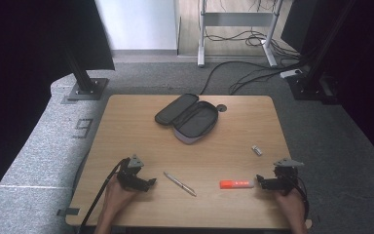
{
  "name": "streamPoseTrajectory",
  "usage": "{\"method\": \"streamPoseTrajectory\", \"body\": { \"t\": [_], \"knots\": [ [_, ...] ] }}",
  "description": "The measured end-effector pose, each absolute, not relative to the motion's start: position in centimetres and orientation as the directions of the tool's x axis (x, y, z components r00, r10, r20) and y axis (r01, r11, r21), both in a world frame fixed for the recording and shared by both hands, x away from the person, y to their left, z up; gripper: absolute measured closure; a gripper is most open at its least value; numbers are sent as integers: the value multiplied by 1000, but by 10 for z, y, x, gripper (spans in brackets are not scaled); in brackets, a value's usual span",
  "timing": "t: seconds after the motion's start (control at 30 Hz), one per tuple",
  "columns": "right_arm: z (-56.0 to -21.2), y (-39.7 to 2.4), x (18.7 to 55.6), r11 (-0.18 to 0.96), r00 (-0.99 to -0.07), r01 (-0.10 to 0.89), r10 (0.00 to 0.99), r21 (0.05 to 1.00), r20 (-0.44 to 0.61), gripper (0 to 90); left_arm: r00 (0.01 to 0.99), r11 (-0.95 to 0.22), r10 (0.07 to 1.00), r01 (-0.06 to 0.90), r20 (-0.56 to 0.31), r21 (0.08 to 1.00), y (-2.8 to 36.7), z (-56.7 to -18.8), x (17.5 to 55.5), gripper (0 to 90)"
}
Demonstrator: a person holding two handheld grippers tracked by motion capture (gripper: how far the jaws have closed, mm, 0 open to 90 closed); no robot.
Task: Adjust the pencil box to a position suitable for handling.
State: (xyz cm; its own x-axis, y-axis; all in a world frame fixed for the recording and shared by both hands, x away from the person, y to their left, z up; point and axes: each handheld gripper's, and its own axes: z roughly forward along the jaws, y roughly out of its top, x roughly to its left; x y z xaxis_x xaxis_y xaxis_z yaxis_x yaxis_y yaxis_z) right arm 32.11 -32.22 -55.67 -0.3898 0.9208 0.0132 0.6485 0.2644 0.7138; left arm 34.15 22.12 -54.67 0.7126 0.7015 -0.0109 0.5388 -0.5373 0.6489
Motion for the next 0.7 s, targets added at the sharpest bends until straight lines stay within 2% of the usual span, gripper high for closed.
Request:
{"method": "streamPoseTrajectory", "body": {
  "t": [0.23,0.43,0.7],
  "knots": [
    [-557,-322,321,264,-390,648,921,714,13,0,720,-555,694,543,-9,630,220,-543,341,0],
    [-557,-322,321,264,-390,649,921,714,13,0,741,-501,666,535,-92,681,222,-533,341,0],
    [-557,-322,321,265,-390,648,921,714,13,0,754,-523,653,508,-61,685,216,-521,344,0]
  ]
}}
